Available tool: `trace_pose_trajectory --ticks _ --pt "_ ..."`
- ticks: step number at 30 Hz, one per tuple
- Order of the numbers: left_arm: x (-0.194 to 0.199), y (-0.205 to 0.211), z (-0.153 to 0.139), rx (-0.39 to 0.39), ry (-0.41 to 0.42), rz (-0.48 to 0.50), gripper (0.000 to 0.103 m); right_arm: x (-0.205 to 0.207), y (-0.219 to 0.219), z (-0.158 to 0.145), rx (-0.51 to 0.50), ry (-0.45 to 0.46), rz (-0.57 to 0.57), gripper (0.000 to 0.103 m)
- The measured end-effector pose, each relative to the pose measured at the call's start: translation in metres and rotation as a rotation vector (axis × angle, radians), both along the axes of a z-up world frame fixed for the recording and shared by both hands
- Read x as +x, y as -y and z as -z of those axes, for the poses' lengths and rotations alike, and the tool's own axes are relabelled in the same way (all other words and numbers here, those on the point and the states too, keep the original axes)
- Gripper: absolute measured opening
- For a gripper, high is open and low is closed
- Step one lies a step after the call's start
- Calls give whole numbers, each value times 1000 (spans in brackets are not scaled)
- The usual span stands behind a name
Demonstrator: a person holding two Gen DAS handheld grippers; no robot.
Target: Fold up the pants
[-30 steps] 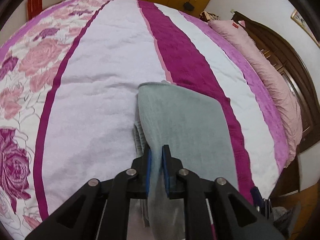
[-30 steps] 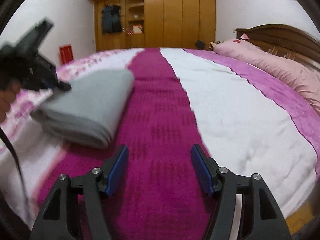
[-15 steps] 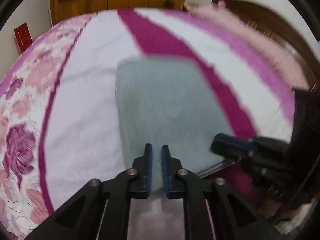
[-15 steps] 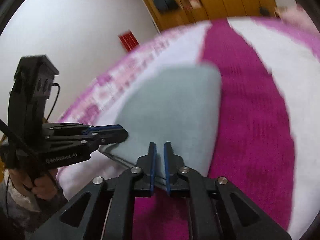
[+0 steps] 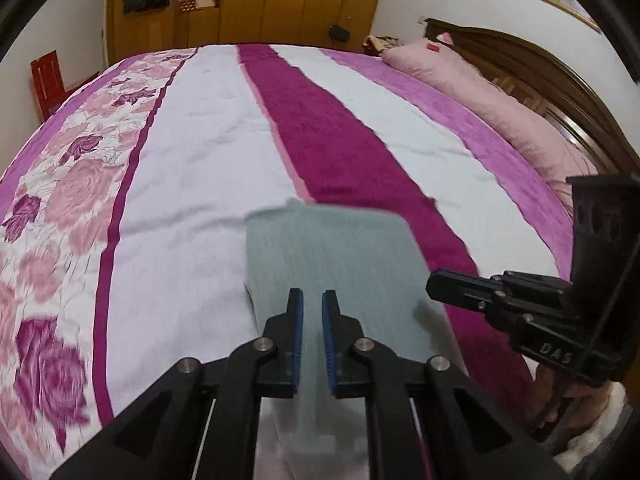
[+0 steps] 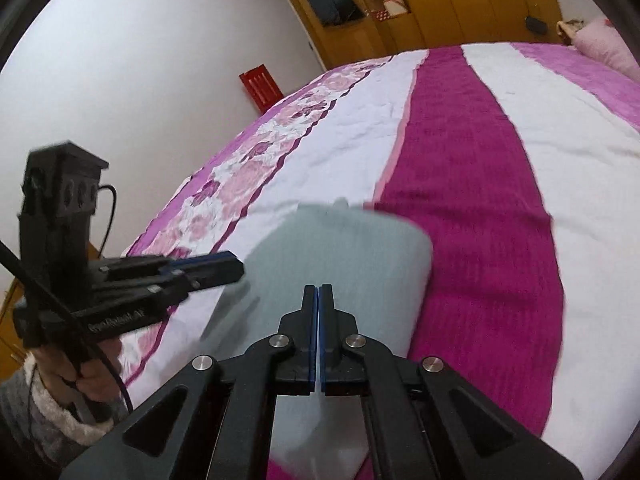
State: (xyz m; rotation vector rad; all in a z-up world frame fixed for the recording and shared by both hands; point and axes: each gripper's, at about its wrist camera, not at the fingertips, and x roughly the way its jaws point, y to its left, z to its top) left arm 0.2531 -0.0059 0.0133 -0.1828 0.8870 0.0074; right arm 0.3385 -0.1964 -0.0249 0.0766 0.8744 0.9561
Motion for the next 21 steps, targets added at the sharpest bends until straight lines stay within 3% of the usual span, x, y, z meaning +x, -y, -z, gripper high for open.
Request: trace_pose_trajectory --ticks 4,7,10,12,16,21 --pt "17 -12 35 -25 -76 -34 9 12 -2 35 -69 -91 49 0" --pt "15 -8 47 16 -65 -17 10 9 -7 42 -93 -43 33 0" --pt "16 -2 45 52 -69 -26 10 6 -10 36 -121 -13 29 0" --pt "15 -1 43 51 -66 -36 10 4 -6 29 -87 -7 37 0" --pt "12 -7 27 0 -27 -32 10 15 2 8 -8 21 73 0" --pt "27 -21 22 -40 -6 -76 10 40 7 10 18 -44 143 0"
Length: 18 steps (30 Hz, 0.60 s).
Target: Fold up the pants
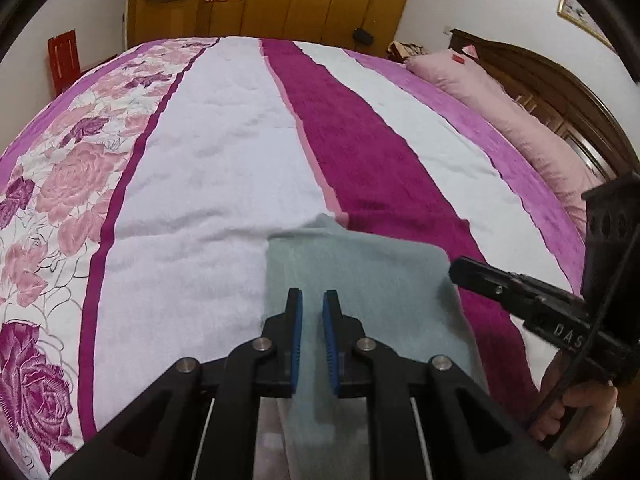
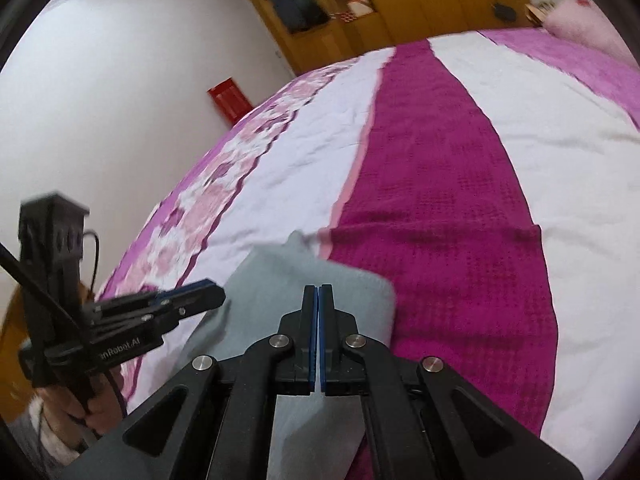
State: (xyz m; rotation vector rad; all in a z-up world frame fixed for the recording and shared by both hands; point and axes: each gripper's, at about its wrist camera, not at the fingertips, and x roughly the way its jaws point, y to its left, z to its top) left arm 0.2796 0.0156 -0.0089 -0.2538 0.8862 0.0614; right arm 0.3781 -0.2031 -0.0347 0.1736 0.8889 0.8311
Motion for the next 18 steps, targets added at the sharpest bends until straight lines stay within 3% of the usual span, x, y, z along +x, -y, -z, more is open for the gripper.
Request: trace_pose_trajectory --ticks 4,10,13,15,17,18 --pt "6 -5 16 0 -25 -3 10 11 -3 20 -36 -50 20 0" --pt "9 -3 26 20 -45 12 10 7 -12 26 -108 -4 0 0" --pt "7 -2 25 32 -35 14 10 6 -7 22 -61 -26 16 1" --pt "5 -1 20 40 -29 13 10 5 0 20 -11 -50 8 11" --pt "0 3 12 58 -18 26 15 0 11 16 53 -80 -9 30" --pt "-3 4 8 62 -11 35 26 -3 14 14 71 -87 -14 34"
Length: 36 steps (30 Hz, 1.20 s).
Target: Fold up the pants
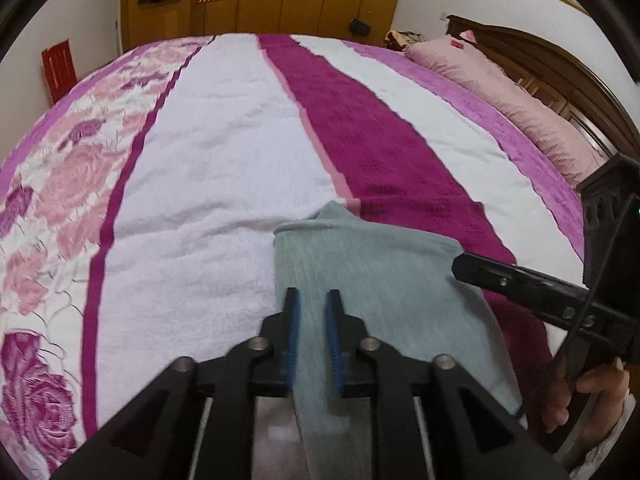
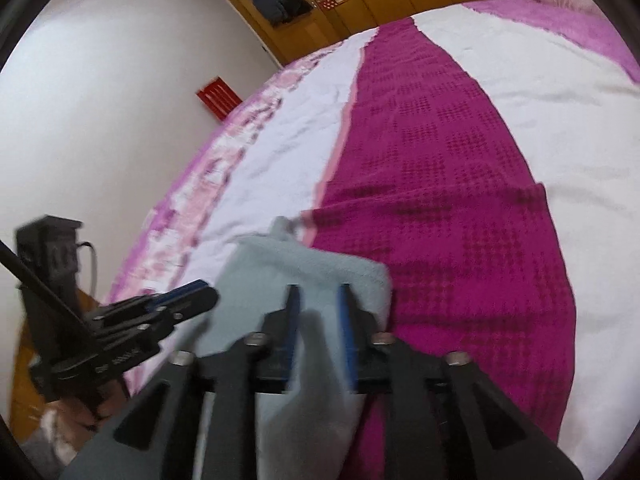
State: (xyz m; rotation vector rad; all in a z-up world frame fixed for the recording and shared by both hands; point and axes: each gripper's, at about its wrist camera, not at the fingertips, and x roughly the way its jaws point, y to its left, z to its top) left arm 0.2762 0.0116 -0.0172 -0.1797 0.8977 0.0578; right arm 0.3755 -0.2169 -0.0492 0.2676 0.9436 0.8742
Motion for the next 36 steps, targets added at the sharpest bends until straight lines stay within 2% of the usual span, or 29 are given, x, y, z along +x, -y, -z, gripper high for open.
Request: trace_pose_trajectory --ticks 1,2,3,4,8,10,12,14,17,25,32,36 --pt "-6 1 -5 -8 13 6 42 -4 6 -2 18 -11 -7 41" --pt "-11 0 -8 -21 24 7 49 -6 9 -2 21 -21 -12 49" --pt "-17 -1 -10 -39 32 10 61 -9 13 -1 26 -44 -21 52" --pt "-23 -2 -12 -62 36 16 67 -13 19 1 38 -73 -33 53" --pt "-48 -11 -9 -163 4 43 70 -28 32 20 55 -173 -78 54" --pt "-59 -18 3 -265 -39 65 72 -34 33 31 43 -202 -99 54" --pt "-65 -22 17 -348 -87 71 72 -42 33 34 40 -190 -123 54" --pt "-68 -22 30 -392 -121 72 72 -47 28 32 27 -171 -155 54" --pt "-66 -18 34 -389 -95 84 72 -45 20 35 21 -178 -176 55" --pt "-33 -4 39 -392 -66 149 74 -17 -2 47 108 -229 -174 54" --pt "-22 -6 42 -411 -58 161 74 -11 -5 46 117 -209 -175 54" --pt "-25 -7 42 -399 -44 153 69 -14 -3 47 116 -195 -170 52"
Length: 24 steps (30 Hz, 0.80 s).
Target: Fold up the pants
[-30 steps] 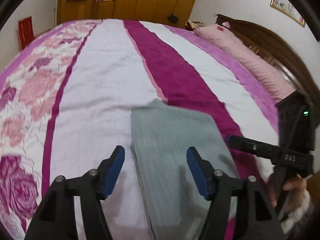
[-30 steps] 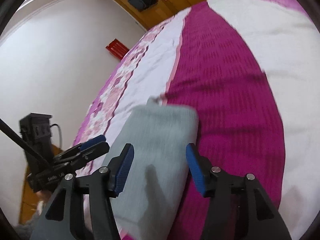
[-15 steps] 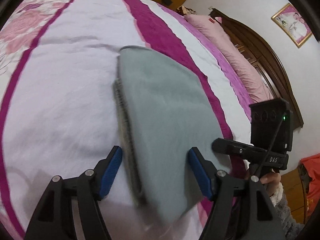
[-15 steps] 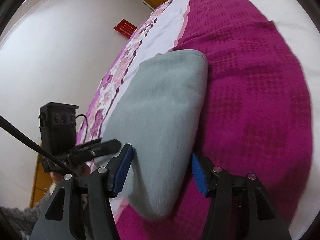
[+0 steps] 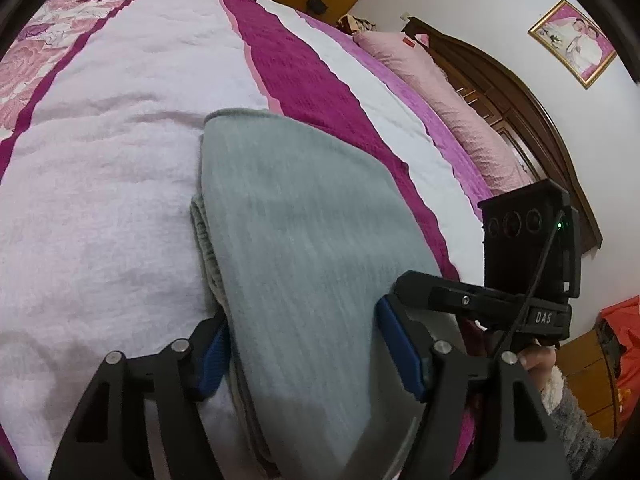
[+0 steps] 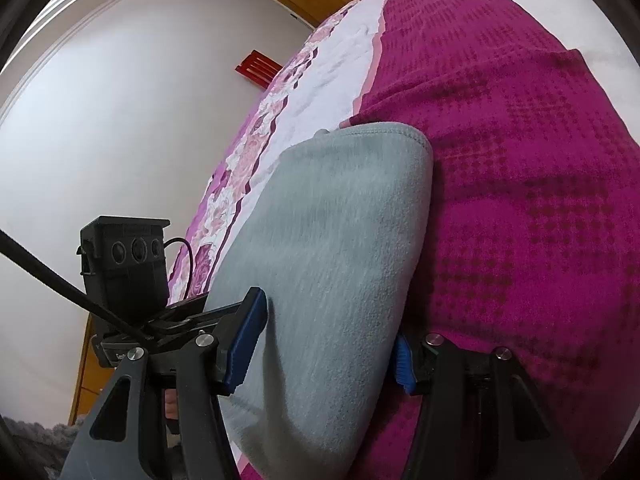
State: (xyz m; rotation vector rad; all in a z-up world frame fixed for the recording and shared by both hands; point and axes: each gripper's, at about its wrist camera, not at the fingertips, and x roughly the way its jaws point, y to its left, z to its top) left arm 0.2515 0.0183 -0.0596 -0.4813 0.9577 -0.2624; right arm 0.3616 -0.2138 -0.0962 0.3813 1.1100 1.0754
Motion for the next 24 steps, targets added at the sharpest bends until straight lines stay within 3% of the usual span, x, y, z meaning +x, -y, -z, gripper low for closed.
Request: trace_pose_trajectory --ticks 4,10,18,24 --pt "-5 -2 -1 2 11 -15 53 -1 6 1 -8 10 20 37" --pt "-7 1 -11 13 46 -32 37 -2 2 -14 -48 68 8 32" --pt "19 9 -54 12 141 -52 35 42 12 -71 -29 198 8 30" --pt "85 20 -67 15 169 -50 35 110 28 -71 -16 152 63 30"
